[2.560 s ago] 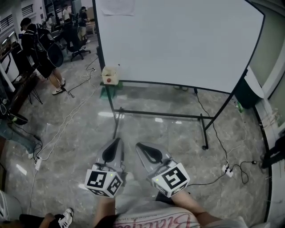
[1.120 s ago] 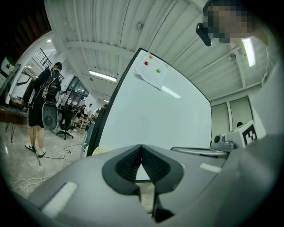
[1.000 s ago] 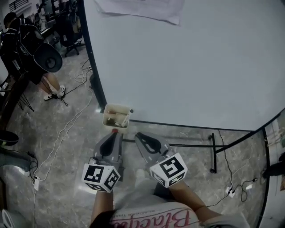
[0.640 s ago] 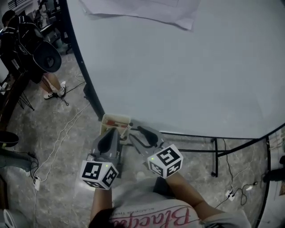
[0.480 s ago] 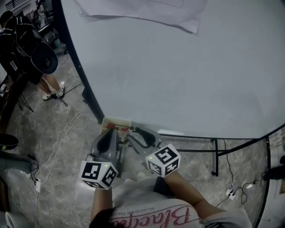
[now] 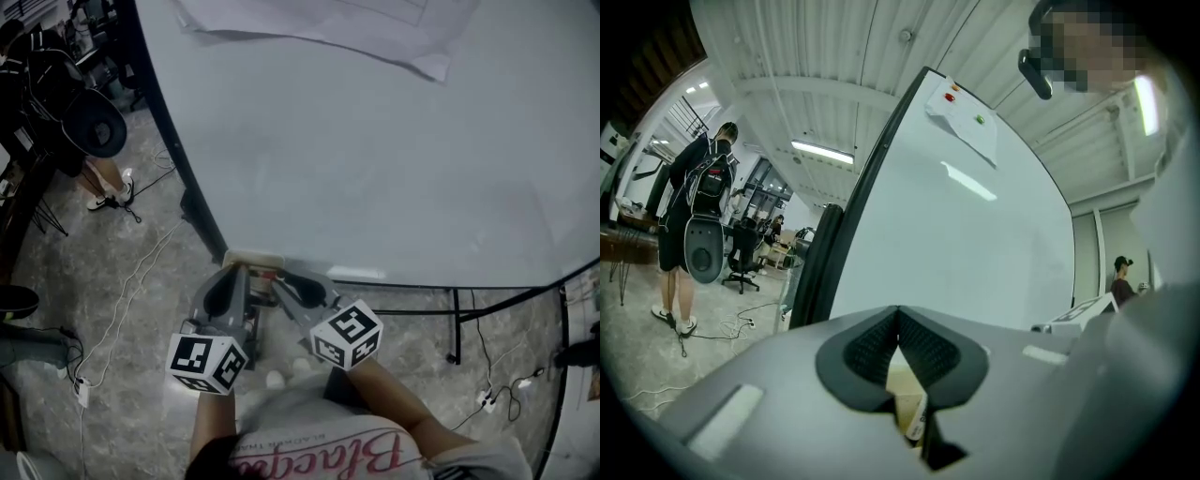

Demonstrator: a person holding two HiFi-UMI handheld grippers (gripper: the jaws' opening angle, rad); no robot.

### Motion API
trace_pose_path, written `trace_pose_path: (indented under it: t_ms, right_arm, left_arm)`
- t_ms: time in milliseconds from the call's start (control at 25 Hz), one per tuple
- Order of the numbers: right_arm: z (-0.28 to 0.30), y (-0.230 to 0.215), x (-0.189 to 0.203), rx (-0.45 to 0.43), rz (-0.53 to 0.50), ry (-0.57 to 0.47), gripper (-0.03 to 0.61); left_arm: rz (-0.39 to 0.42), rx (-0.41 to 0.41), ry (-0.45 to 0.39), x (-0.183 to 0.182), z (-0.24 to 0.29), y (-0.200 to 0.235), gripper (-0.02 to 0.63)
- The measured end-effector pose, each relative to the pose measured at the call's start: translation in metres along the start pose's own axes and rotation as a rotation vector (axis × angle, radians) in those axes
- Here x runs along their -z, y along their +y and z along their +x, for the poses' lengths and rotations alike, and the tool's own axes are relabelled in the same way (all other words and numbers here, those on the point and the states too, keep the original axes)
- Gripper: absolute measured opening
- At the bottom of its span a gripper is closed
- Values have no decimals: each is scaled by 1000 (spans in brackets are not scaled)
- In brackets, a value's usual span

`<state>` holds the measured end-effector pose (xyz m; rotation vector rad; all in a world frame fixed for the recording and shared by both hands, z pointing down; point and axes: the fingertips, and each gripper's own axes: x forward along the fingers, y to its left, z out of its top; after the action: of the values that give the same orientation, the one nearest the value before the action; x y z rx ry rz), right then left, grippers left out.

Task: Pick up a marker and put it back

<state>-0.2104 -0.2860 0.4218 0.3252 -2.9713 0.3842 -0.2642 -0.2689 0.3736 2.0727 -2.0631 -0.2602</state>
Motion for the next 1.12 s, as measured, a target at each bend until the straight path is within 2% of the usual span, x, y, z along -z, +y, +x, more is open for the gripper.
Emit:
trace_pose_path:
  t_ms: [360, 600, 840, 1120]
  right_arm:
    - [-19, 17, -70, 9, -147, -150, 66]
    - [-34, 27, -106, 22, -185, -252, 66]
    - [-38, 30, -107, 27, -187, -271, 66]
    - [-33, 23, -96, 33, -153, -246, 66]
  left_arm:
    - [30, 36, -24, -12, 1, -2, 0]
    - [64, 63, -50, -31, -1, -9, -2]
    - [119, 73, -52, -36, -3, -15, -2]
    - [91, 70, -69, -36, -3, -12, -2]
